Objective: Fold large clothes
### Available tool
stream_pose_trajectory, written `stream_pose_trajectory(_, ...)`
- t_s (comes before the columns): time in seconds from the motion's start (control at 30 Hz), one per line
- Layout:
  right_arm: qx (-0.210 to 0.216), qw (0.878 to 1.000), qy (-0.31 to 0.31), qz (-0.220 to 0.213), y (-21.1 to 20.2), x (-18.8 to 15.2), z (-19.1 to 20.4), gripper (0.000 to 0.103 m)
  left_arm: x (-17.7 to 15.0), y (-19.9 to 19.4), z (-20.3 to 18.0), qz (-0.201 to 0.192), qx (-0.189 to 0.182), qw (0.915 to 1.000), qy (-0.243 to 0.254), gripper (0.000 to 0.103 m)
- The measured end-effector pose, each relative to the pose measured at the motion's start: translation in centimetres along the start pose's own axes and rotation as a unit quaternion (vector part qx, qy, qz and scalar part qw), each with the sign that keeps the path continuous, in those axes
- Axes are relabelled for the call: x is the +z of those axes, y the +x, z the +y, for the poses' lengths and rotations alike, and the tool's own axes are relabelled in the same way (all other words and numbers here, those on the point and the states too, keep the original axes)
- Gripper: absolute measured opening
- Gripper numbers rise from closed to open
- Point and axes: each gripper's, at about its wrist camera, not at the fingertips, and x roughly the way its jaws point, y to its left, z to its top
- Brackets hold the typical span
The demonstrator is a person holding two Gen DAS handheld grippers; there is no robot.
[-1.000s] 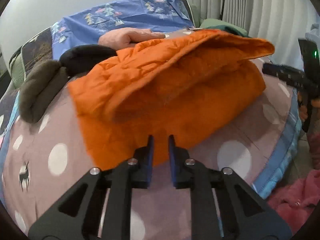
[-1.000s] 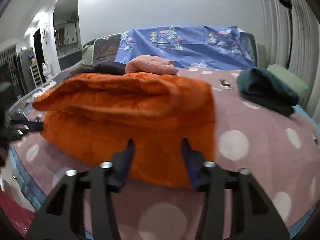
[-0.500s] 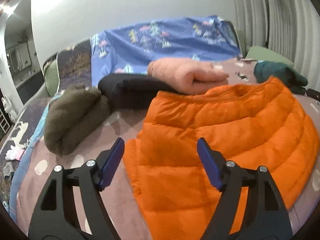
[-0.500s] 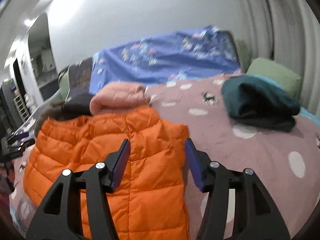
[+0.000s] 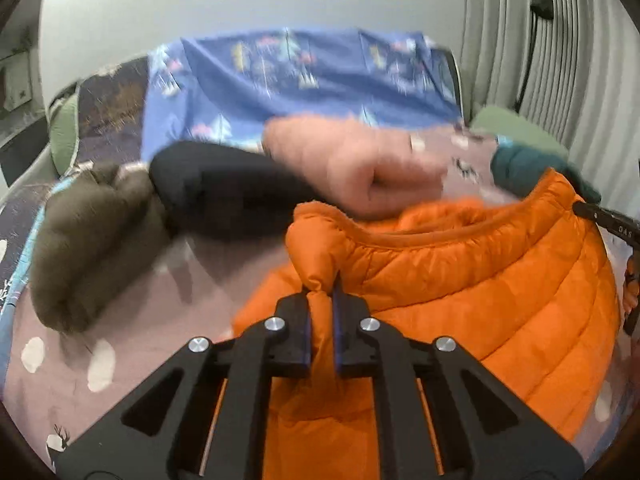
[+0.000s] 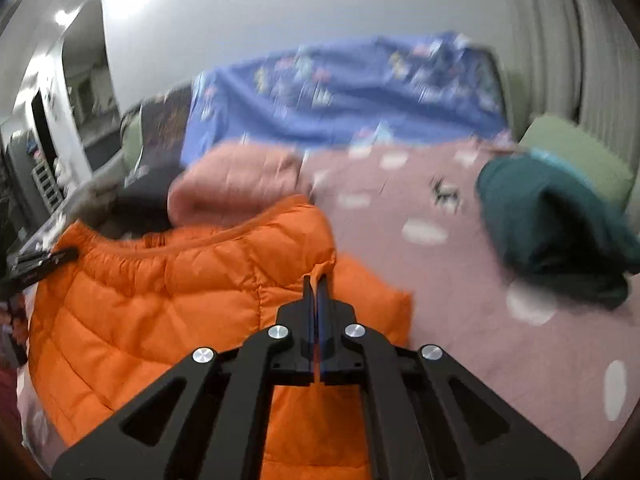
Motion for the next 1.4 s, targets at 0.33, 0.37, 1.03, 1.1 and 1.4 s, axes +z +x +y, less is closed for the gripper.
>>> stream_pose_trajectory(0.33,-0.110,0.987,-0.009,0.121,12.3,-2.7,-1.9,0.000,-2.0,11.5,1.3,0.088,0.115,0.9893,0.018,0.035)
stream_pose_trajectory(0.37,-0.104,0.987,0.010,0.125,12.9,-3.3,-2.6,0.000,-2.4,11.8,1.4,0.087,0.108,0.9903,0.010,0.037)
stream_pose_trajectory(1.03,-0.063,0.993,0.020,0.102,10.2,0.8,7.5,0.083,2.9,8.6,-8.0,0.068,0.062,0.9956,-0.016,0.088)
stream_pose_trajectory(1.1,-0.086,0.985,0.020,0.146,14.3,-2.0,6.3,0.090,1.3,12.0,-8.0,0.105,0.093,0.9900,-0.011,0.094)
stream_pose_trajectory(1.4,-0.097,0.988,0.018,0.119,15.0,-3.8,5.8,0.093,-0.4,14.1,-6.6,0.086,0.061,0.9928,-0.057,0.101)
